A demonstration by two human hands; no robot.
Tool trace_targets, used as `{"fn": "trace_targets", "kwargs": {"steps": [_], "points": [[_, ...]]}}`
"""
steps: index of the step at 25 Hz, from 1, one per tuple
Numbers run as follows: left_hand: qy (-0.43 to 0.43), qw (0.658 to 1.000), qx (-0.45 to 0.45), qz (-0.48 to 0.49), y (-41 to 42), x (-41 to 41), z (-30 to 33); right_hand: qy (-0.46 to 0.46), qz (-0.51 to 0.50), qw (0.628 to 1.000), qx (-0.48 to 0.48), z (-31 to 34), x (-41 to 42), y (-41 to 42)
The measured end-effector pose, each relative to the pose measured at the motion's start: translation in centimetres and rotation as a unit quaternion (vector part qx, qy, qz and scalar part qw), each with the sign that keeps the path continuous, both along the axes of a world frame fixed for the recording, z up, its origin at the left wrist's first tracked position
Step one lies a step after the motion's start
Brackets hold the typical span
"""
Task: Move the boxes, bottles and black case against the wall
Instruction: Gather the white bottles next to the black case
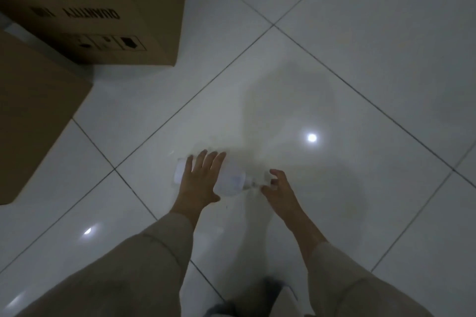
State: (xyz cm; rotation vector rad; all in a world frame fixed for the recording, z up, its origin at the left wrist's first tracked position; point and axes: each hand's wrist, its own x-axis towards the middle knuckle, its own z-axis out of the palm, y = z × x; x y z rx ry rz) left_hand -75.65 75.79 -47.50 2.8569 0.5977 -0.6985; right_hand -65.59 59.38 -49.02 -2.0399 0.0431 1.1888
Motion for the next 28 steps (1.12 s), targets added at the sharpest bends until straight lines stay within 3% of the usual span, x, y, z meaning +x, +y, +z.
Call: {"fn": "trace_targets", "kwargs": {"steps": [3,7,11,16,22,24,28], "points": [[-0.022,0.998,0.053,0.006,-0.2,-0.9,-1.6,0.001,0.009,1.0,0.022,-0.5,-0.4,0.2],[-0.025,0.994,-0.019,0.106,-1.4,-1.7,2.9,-0.003,-0.03,0.997,0.075,4.1,0.4,0.8],[-0.043,0.974,-0.106,0.194,-2.3,1.1,14.3,-0.006,-0.073,0.986,0.148,15.5,3.1,1.8],[-0.142,0.91,-0.235,0.312,-2.3,4.6,30.5,-0.009,-0.083,0.969,0.233,31.6,6.6,3.4],[-0.243,0.84,-0.329,0.356,0.9,3.6,44.7,0.053,0.063,0.943,0.323,46.7,7.5,7.9],[-0.271,0.82,-0.335,0.376,2.7,1.2,47.8,0.066,0.14,0.928,0.34,49.8,5.7,10.6],[-0.327,0.779,-0.339,0.414,7.2,-6.1,50.7,0.068,0.202,0.911,0.353,52.9,-0.7,17.1]]}}
